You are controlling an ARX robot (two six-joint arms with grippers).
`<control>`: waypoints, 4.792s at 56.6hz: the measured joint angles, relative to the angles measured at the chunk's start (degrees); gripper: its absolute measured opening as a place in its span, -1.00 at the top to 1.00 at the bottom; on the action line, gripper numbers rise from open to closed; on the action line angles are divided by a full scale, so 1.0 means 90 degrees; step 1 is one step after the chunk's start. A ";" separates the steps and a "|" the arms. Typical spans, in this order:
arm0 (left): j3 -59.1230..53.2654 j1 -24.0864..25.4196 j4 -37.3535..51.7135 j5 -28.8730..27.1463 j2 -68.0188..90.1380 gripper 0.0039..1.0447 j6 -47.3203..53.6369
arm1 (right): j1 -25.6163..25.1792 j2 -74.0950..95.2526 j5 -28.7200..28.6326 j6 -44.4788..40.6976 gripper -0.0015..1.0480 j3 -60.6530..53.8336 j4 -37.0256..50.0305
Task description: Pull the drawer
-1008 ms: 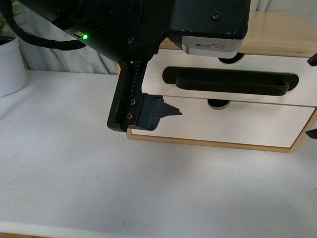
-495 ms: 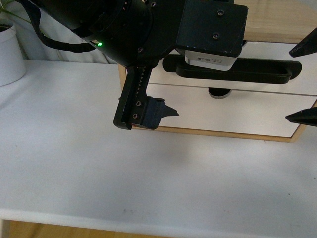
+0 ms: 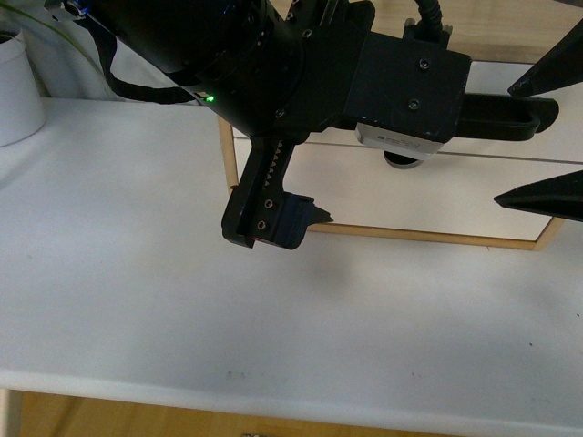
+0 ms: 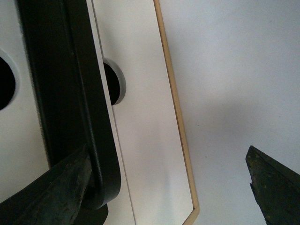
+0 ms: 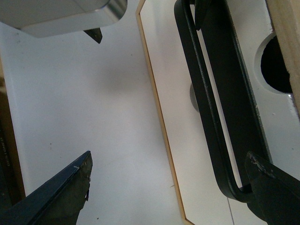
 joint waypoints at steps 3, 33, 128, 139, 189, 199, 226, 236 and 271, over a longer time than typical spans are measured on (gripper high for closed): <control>0.0007 0.0010 0.0046 -0.0010 0.0044 -0.88 0.0056 | 0.0010 0.0085 0.0002 0.0029 -0.83 0.0005 0.0051; 0.0092 0.0012 -0.0092 -0.0090 0.0095 -0.88 0.0165 | 0.0080 0.0665 0.0100 0.0228 -0.83 0.0177 0.0532; 0.0182 -0.0102 -0.0748 -0.0185 0.0078 -0.88 0.0194 | -0.0005 0.1064 -0.0056 -0.0357 -0.83 0.0401 -0.0243; -0.0126 -0.0294 -0.0840 -0.0359 -0.0221 -0.88 0.0265 | 0.0051 0.0826 -0.0075 -0.0534 -0.83 0.0216 -0.0503; -0.1644 -0.0622 -0.0012 0.0078 -0.1729 -0.88 0.0408 | 0.0124 -0.0957 -0.0784 0.0066 -0.83 -0.1071 -0.0185; -0.1596 -0.0449 0.0216 0.0277 -0.2006 -0.88 0.0180 | -0.0053 -0.1209 -0.0962 0.0359 -0.83 -0.1044 0.0172; -0.2159 0.0901 0.2280 0.0559 -0.2977 -0.88 -0.1695 | -0.0763 -0.2509 -0.0899 0.2407 -0.83 -0.1729 0.2929; -0.3359 0.1379 0.3582 0.0590 -0.3920 -0.88 -0.2977 | -0.0906 -0.3232 -0.0401 0.3745 -0.83 -0.2421 0.4192; -0.6963 0.3611 0.3708 -0.0656 -0.8697 -0.88 -0.7868 | -0.0884 -0.6623 0.2285 0.6856 -0.83 -0.4544 0.3713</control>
